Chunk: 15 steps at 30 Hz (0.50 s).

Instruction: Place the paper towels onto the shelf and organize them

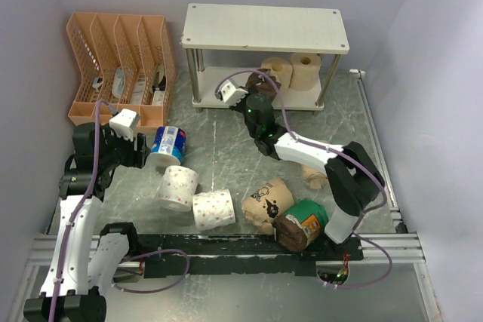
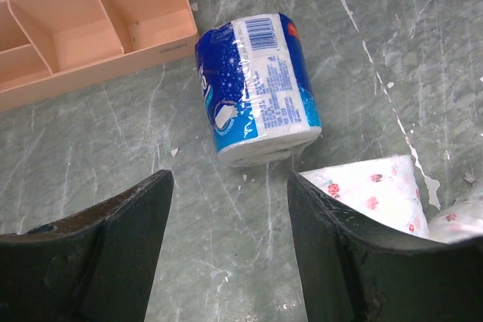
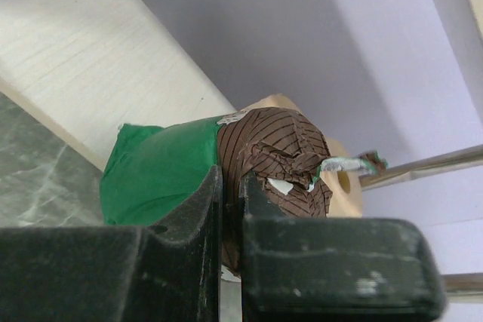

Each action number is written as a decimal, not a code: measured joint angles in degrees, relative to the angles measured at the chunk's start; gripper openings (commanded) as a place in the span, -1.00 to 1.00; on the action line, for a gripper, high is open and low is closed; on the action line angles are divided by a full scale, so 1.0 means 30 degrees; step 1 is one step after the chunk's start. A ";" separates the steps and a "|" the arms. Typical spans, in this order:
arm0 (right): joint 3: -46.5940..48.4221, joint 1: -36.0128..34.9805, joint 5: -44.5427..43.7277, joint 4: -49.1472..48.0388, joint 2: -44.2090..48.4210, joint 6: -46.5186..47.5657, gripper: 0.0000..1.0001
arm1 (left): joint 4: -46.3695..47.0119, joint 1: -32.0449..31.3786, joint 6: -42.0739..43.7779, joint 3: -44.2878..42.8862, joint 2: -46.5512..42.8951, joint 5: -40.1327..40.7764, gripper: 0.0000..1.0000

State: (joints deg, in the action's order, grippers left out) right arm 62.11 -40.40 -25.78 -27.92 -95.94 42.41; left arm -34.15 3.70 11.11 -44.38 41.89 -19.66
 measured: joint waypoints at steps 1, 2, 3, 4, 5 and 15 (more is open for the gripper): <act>0.0007 -0.0058 -0.0146 -0.0743 -0.0503 0.0627 -1.00 | 0.0000 0.0000 0.0000 0.0000 0.0029 0.0000 0.46; 0.0095 -0.0124 -0.0291 -0.1450 -0.1056 0.1304 -1.00 | 0.0000 0.0000 0.0007 0.0000 0.0058 0.0000 0.46; 0.0204 -0.0175 -0.0372 -0.1858 -0.1464 0.1727 -1.00 | 0.0000 0.0000 0.0000 0.0000 0.0095 0.0000 0.46; 0.0386 -0.0204 -0.0393 -0.2339 -0.1974 0.2200 -1.00 | 0.0000 0.0000 0.0007 0.0000 0.0131 -0.0007 0.45; 0.0605 -0.0240 -0.0430 -0.2812 -0.2506 0.2667 -1.00 | 0.0000 0.0000 0.0007 0.0000 0.0168 -0.0007 0.45; 0.3410 -0.0066 0.0058 -0.5319 -0.7191 0.5260 -1.00 | 0.0000 -0.0102 0.0000 0.0000 0.0707 -0.0007 0.41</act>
State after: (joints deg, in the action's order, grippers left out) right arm 72.34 -40.60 -25.61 -43.88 -117.51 58.19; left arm -34.15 3.40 11.11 -44.38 44.01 -19.68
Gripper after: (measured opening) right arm 0.046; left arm 0.710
